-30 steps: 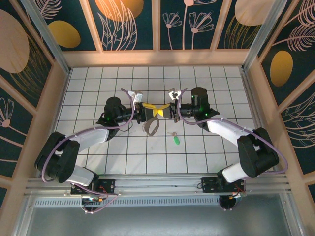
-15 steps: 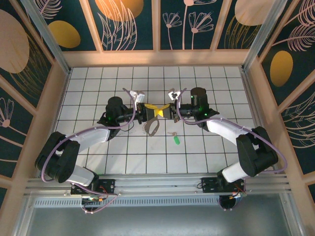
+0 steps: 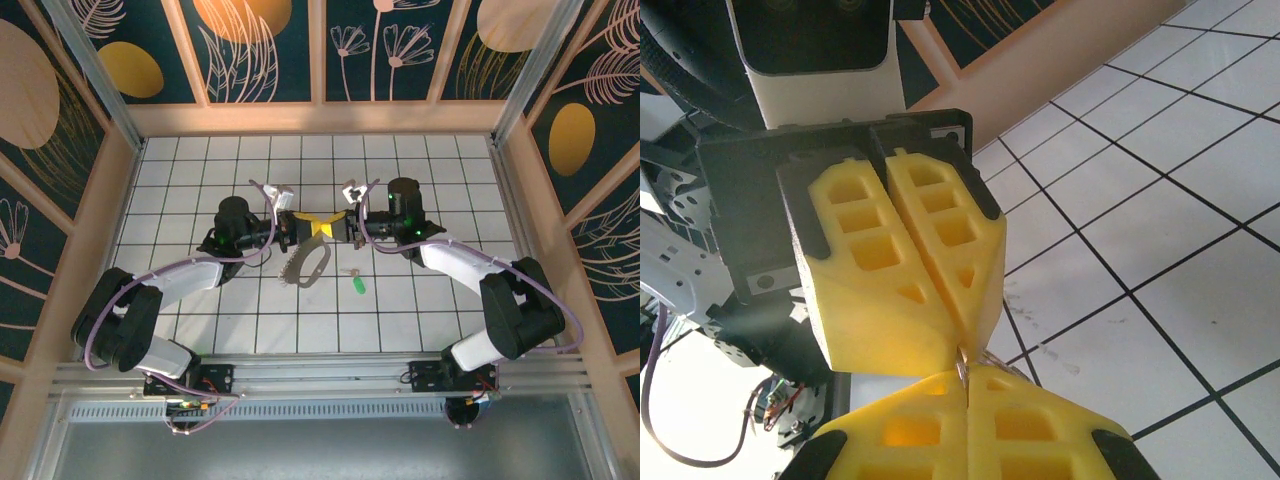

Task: Put the keys on the keyring

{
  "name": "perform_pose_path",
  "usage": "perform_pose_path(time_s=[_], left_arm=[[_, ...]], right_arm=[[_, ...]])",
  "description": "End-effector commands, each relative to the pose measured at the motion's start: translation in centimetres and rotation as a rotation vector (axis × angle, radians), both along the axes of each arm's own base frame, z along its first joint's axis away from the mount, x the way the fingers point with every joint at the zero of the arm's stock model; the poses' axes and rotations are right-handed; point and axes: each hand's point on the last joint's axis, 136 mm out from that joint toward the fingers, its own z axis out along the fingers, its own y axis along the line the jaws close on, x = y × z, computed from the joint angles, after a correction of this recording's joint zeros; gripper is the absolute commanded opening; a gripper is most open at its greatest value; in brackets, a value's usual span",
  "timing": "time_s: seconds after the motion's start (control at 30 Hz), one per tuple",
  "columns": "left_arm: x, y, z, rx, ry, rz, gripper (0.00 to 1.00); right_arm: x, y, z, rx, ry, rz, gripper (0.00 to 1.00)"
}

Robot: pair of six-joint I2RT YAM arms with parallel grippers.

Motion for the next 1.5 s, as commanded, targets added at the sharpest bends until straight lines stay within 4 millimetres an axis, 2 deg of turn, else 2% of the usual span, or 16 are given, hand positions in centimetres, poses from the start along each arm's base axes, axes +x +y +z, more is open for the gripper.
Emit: perform_pose_path(time_s=[0.0, 0.17, 0.47, 0.67, 0.77, 0.87, 1.03, 1.1, 1.23, 1.37, 1.47], left_arm=[[-1.5, -0.5, 0.1, 0.001, -0.02, -0.058, 0.08], [-1.8, -1.0, -0.5, 0.022, -0.015, -0.074, 0.08], [-1.3, -1.4, -1.1, 0.045, -0.018, -0.059, 0.08], [-1.2, -1.5, -1.3, 0.059, -0.02, -0.058, 0.15], [-1.3, -1.6, -1.5, 0.071, -0.034, -0.057, 0.11], [-1.4, -1.7, -1.6, 0.077, -0.045, -0.061, 0.0], [-1.5, -1.8, -1.8, 0.08, -0.054, -0.06, 0.0], [-1.3, -1.7, -1.7, 0.077, -0.055, -0.043, 0.0], [-0.8, -1.1, -1.2, 0.075, -0.083, 0.016, 0.0], [-0.5, -0.7, -0.6, 0.065, -0.104, 0.059, 0.0], [-0.4, -0.4, -0.2, 0.058, -0.118, 0.082, 0.0]], right_arm=[[0.2, 0.4, 1.4, 0.037, -0.048, 0.016, 0.0], [0.3, 0.5, 1.5, 0.041, -0.047, 0.016, 0.0], [0.3, 0.5, 1.6, 0.044, -0.046, 0.019, 0.0], [0.3, 0.6, 1.7, 0.046, -0.045, 0.022, 0.0], [0.3, 0.7, 1.8, 0.048, -0.044, 0.022, 0.0], [0.4, 0.7, 1.9, 0.049, -0.043, 0.018, 0.0], [0.5, 0.6, 2.1, 0.051, -0.043, 0.004, 0.0], [0.6, 0.5, 2.2, 0.051, -0.046, -0.005, 0.05], [0.6, 0.1, 2.4, 0.051, -0.052, -0.033, 0.27], [0.4, -1.0, 3.1, 0.059, -0.07, -0.07, 0.37], [0.2, -2.2, 4.0, 0.077, -0.085, -0.107, 0.41]])
